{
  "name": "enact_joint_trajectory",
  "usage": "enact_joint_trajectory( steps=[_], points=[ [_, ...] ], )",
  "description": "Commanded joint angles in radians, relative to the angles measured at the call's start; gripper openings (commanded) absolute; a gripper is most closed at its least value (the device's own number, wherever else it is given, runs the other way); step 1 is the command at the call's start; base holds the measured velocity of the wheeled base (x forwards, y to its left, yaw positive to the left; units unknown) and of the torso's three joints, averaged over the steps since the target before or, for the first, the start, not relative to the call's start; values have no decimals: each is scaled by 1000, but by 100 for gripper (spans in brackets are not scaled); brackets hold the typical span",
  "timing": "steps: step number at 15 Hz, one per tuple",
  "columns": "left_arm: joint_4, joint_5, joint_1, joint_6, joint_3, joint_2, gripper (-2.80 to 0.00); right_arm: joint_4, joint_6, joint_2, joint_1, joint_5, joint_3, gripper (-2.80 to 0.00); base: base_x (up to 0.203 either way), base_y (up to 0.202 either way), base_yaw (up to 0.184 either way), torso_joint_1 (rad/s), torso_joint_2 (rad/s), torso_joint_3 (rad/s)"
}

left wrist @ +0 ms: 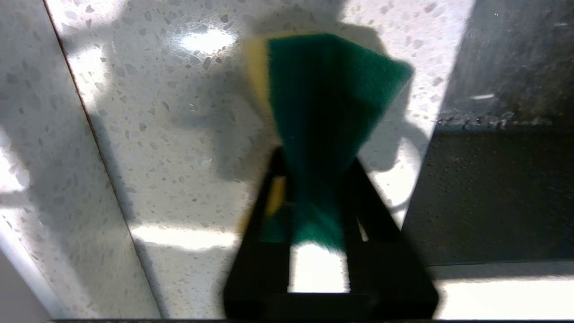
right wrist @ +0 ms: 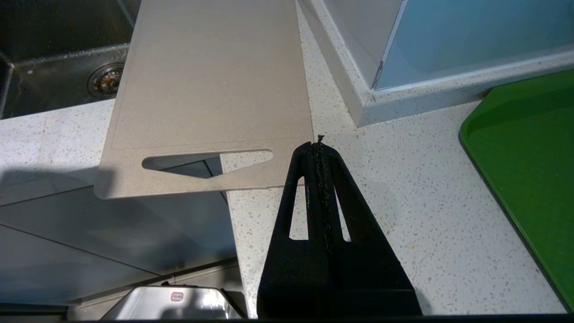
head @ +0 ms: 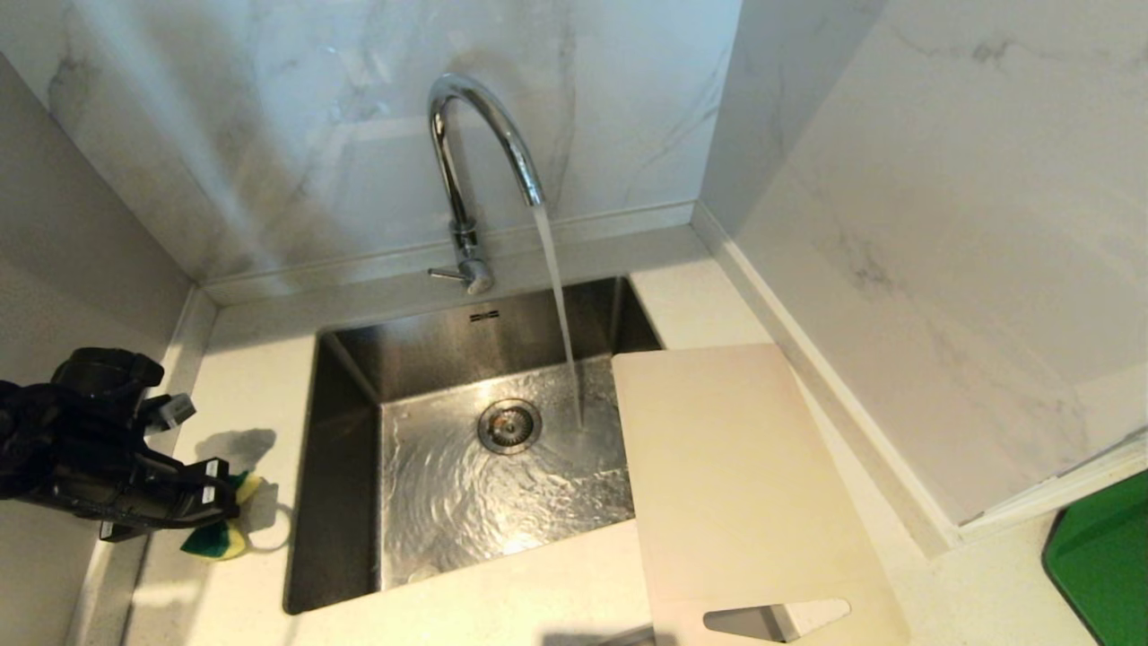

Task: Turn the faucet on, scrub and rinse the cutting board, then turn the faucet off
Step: Put down the cleaning cloth

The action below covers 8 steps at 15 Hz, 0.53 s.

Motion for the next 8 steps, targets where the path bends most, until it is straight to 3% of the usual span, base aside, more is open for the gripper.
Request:
enact_joint_trajectory(
  steps=[1,8],
  points=[
    [6,-2,0,-1,3,-30,0,0,0,0,0,0,1,-280,0,0,0,0,0,0],
    [17,-2,-1,1,2,-129,0,0,0,0,0,0,2,-280,0,0,0,0,0,0]
  ],
)
